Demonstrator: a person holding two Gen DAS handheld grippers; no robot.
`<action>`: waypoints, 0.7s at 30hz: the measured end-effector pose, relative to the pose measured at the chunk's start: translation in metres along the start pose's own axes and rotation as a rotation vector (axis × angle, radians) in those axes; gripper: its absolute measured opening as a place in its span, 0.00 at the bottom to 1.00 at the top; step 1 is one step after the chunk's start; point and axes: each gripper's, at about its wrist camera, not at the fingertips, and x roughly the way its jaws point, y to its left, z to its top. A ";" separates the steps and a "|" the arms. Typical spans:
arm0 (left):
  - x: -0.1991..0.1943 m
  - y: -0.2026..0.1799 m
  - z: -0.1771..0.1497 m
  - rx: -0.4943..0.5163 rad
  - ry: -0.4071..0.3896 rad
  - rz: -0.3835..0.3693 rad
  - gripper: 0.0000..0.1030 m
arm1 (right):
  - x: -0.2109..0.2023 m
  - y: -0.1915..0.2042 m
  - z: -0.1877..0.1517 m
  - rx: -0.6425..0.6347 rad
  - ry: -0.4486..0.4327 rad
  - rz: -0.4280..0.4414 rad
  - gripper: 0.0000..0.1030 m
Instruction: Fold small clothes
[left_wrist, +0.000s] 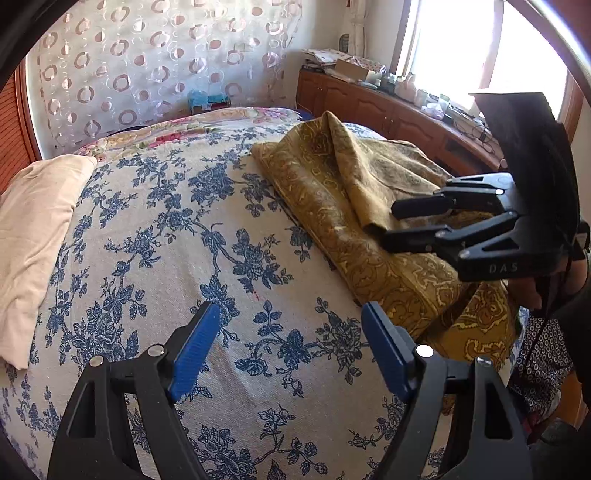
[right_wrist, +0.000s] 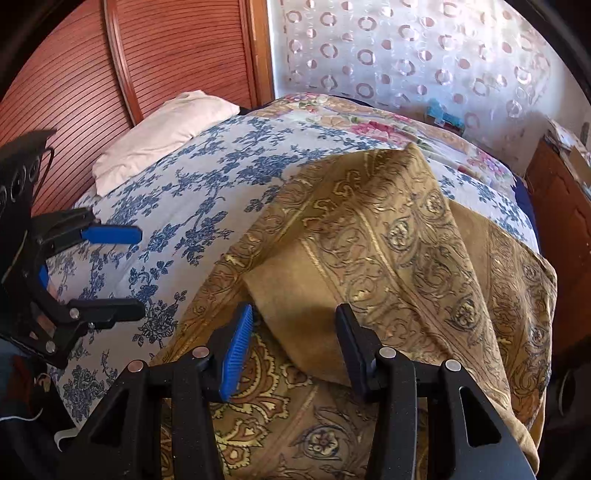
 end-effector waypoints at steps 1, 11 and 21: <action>0.000 0.000 0.000 -0.004 0.000 -0.002 0.77 | 0.003 0.001 -0.001 -0.002 0.007 -0.004 0.47; -0.007 -0.010 0.000 0.019 -0.005 -0.011 0.77 | -0.006 -0.022 0.005 0.066 -0.004 0.015 0.03; -0.013 -0.026 0.004 0.042 -0.021 -0.038 0.77 | -0.074 -0.116 0.038 0.195 -0.151 -0.217 0.03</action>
